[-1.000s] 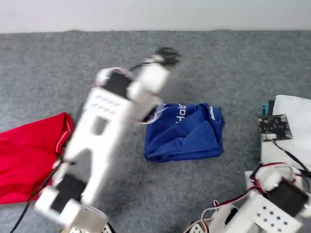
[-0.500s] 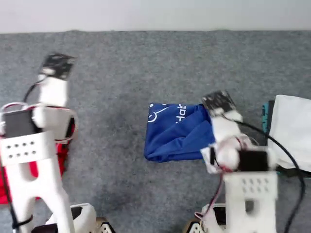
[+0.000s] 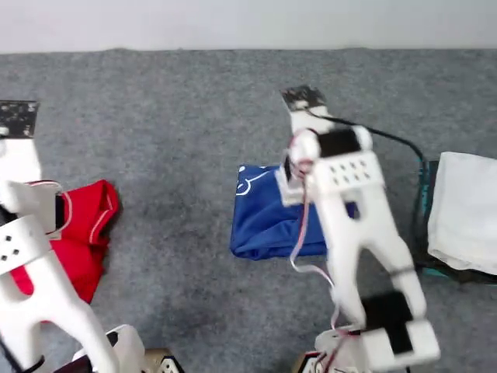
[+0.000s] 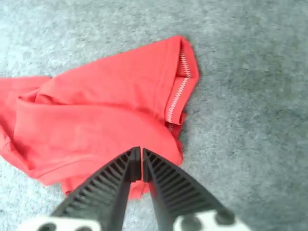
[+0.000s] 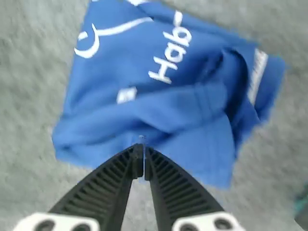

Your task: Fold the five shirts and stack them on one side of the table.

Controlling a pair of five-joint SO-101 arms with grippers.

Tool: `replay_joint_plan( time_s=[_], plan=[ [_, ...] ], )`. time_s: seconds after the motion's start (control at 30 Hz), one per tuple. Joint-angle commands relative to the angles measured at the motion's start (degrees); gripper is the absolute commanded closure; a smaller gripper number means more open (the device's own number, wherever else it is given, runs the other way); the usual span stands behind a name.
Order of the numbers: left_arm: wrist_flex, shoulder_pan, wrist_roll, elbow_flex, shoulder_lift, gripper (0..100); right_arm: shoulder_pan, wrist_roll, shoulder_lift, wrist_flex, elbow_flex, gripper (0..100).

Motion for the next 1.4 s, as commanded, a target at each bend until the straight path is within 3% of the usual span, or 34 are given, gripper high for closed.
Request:
replay_joint_plan(
  time_s=[0.0,0.43,0.57,0.73,0.83,1.03,1.27,1.37],
  plan=[
    [1.1,-2.0,-0.5,-0.2,-1.7,99,-2.9,-1.8,8.3,-0.9,-10.4,98.7],
    [1.1,-4.0,-0.4,-0.2,-1.7,99,-4.0,-1.9,31.7,-0.1,-25.7,98.9],
    [1.1,-3.9,-0.4,-0.2,-1.7,99,-2.4,-1.8,34.0,5.4,-25.7,98.9],
    [1.1,-3.8,-0.4,-0.2,-1.7,99,1.5,-1.6,32.2,14.8,-25.7,99.0],
    [1.1,-3.8,-0.4,-0.2,-1.7,99,4.4,-0.9,28.7,14.9,-22.0,99.0],
    [1.1,-3.7,-0.4,-0.2,-1.7,99,6.9,10.2,21.8,14.8,-5.5,99.0],
    [1.1,-3.7,-0.4,-0.1,-1.2,99,10.9,12.3,16.1,14.7,1.7,99.0],
    [1.1,-3.7,-0.4,-0.1,-1.2,99,9.4,12.3,11.4,14.6,0.7,99.0]
  ],
)
